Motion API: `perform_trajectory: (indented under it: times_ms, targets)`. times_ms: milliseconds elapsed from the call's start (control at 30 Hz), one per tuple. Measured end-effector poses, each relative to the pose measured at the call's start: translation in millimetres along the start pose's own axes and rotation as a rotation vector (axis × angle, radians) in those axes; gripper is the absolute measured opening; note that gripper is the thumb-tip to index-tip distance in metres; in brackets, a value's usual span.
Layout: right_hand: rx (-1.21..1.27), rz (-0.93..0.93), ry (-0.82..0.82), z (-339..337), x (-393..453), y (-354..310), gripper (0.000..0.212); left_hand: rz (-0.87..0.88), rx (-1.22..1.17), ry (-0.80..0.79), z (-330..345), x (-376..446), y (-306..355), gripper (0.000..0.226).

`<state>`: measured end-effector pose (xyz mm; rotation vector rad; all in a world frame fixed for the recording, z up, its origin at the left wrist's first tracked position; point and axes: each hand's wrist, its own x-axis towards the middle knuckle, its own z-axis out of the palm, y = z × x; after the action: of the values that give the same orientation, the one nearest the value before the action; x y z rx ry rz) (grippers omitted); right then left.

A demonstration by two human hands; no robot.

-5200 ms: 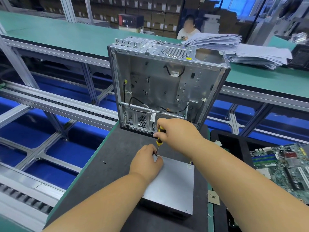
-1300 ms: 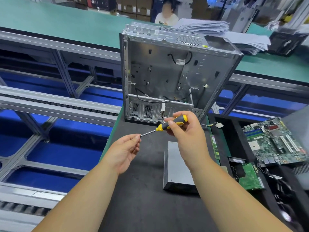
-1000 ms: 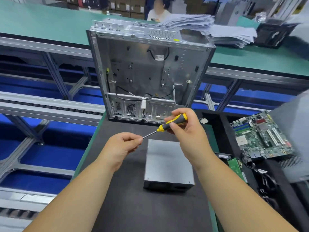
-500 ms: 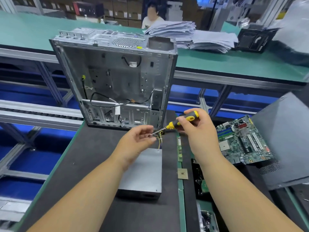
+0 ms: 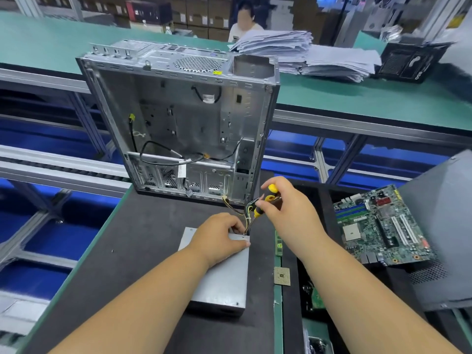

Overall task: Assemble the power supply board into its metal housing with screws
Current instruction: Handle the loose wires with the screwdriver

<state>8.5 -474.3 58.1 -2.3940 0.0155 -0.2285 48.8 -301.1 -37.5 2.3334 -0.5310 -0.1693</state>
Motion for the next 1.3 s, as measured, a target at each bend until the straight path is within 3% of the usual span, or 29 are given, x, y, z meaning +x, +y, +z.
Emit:
perform_trajectory:
  times_ms: [400,667,800,1033,1233,1300]
  targets:
    - [-0.054,-0.003,-0.068,3,2,-1,0.024,0.012,-0.018,0.037,4,-2,-7,0.02]
    - [-0.183,-0.117,-0.334,-5,15,-22,0.028,0.02,-0.028,0.038,2,-3,-5,0.016]
    - [-0.272,-0.139,-0.268,-1,20,-28,0.017,0.01,-0.05,0.041,2,-3,-5,0.014]
    - [-0.377,-0.114,-0.156,7,19,-28,0.035,0.009,-0.061,0.035,2,-2,-6,0.013]
    - [-0.63,-0.163,-0.149,7,23,-33,0.036,-0.001,-0.058,0.04,3,-1,-5,0.019]
    - [-0.607,-0.191,-0.166,3,24,-35,0.029,0.003,-0.065,0.047,4,-1,-4,0.02]
